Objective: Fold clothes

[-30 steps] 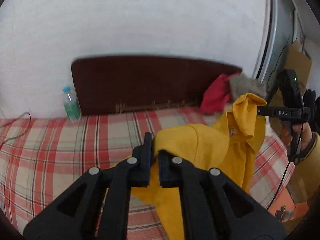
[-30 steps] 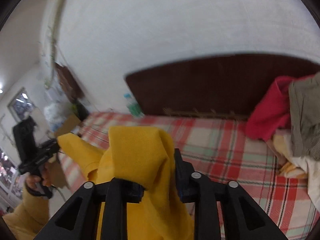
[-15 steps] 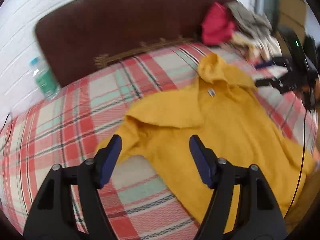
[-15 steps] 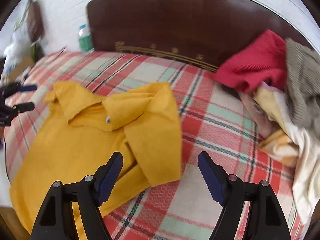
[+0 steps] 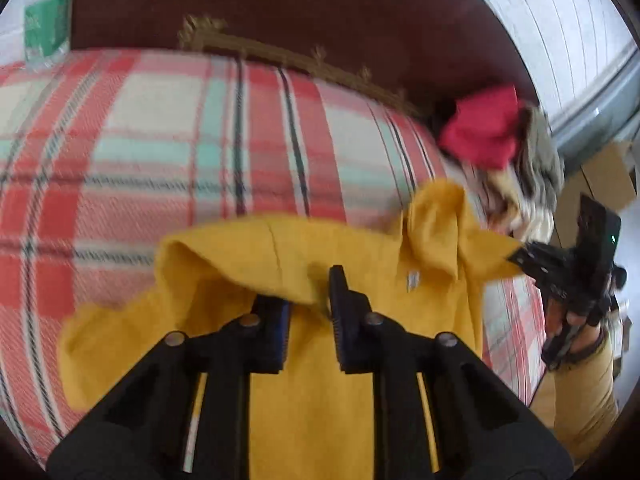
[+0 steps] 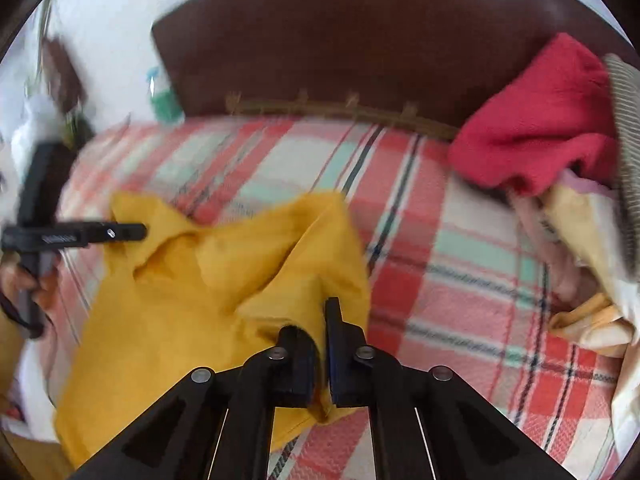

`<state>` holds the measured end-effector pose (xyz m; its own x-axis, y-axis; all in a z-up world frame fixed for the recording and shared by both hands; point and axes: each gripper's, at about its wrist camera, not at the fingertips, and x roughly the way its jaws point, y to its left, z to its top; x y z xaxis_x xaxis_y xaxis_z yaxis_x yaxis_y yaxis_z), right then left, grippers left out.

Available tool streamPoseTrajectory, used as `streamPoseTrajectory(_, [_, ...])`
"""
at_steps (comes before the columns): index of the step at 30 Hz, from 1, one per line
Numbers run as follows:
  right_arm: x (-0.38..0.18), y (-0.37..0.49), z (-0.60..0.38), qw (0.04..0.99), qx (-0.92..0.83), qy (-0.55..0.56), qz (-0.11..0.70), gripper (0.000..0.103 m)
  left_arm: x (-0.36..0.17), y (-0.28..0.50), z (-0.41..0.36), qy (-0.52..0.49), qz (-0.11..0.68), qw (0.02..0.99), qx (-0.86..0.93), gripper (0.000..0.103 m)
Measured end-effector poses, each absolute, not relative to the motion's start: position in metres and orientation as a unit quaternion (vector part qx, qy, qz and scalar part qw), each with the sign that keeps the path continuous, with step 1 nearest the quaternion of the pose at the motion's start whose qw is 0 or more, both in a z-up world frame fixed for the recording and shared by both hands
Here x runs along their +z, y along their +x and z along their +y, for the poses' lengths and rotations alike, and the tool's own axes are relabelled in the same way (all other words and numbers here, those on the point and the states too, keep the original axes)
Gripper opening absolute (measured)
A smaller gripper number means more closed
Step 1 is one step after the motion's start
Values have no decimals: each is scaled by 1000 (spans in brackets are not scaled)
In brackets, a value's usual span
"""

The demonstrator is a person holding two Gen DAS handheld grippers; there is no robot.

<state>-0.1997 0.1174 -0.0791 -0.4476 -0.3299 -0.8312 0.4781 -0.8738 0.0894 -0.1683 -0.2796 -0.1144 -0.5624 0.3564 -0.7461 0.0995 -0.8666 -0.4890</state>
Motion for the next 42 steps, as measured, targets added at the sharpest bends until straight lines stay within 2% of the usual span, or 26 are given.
streamPoseTrajectory(4, [-62, -226, 161, 197, -868, 455, 7, 3, -101, -182, -304, -432, -300, 55, 849, 20])
streamPoseTrajectory(9, [-95, -252, 201, 121, -852, 506, -64, 7, -110, -184, -335, -436, -352, 6, 828, 22])
streamPoseTrajectory(11, [-105, -249, 204, 95, -851, 513, -55, 16, -112, -177, -338, -436, -325, 6, 839, 24])
streamPoseTrajectory(13, [-97, -235, 194, 103, -866, 488, -22, 33, -110, -167, -334, -440, -266, -4, 858, 39])
streamPoseTrajectory(14, [-94, -229, 188, 107, -873, 476, -5, 36, -108, -161, -332, -439, -238, -4, 866, 55])
streamPoseTrajectory(15, [-90, -222, 183, 111, -880, 463, 11, 40, -106, -157, -328, -437, -209, -4, 875, 63])
streamPoseTrajectory(17, [-85, -211, 168, 127, -887, 442, 44, 53, -103, -150, -320, -434, -151, -1, 888, 65])
streamPoseTrajectory(18, [-87, -212, 153, 148, -882, 443, 61, 65, -102, -149, -316, -437, -127, 6, 890, 65])
streamPoseTrajectory(19, [-88, -212, 137, 169, -877, 442, 78, 69, -103, -149, -311, -442, -106, 16, 890, 66])
streamPoseTrajectory(21, [-91, -212, 107, 210, -865, 441, 111, 69, -108, -152, -304, -458, -75, 30, 885, 66])
streamPoseTrajectory(28, [-110, -221, 12, 334, -804, 442, 216, 69, -132, -167, -285, -504, 10, 44, 863, 66])
streamPoseTrajectory(29, [-118, -226, 5, 335, -797, 446, 230, 69, -134, -170, -286, -505, 9, 43, 862, 64])
streamPoseTrajectory(30, [-125, -228, -3, 333, -791, 451, 246, 69, -136, -172, -286, -506, 8, 43, 861, 51])
streamPoseTrajectory(31, [-133, -232, -8, 331, -784, 457, 258, 61, -137, -174, -286, -508, 7, 42, 860, 42])
streamPoseTrajectory(32, [-141, -236, -8, 330, -778, 465, 264, 51, -139, -176, -286, -509, 5, 42, 860, 15])
streamPoseTrajectory(33, [-144, -240, -8, 327, -778, 467, 264, 41, -141, -178, -286, -511, 4, 41, 859, 8])
streamPoseTrajectory(34, [-140, -242, -7, 323, -785, 462, 255, 13, -139, -180, -284, -510, 3, 34, 860, 7])
streamPoseTrajectory(35, [-135, -244, -6, 318, -793, 457, 247, 7, -136, -182, -284, -507, 2, 26, 862, 4])
streamPoseTrajectory(40, [-92, -271, 26, 254, -860, 420, 144, 6, -99, -189, -307, -457, -85, 11, 885, 4])
streamPoseTrajectory(42, [-87, -279, 30, 229, -872, 411, 133, 6, -90, -191, -313, -444, -100, 2, 890, 4])
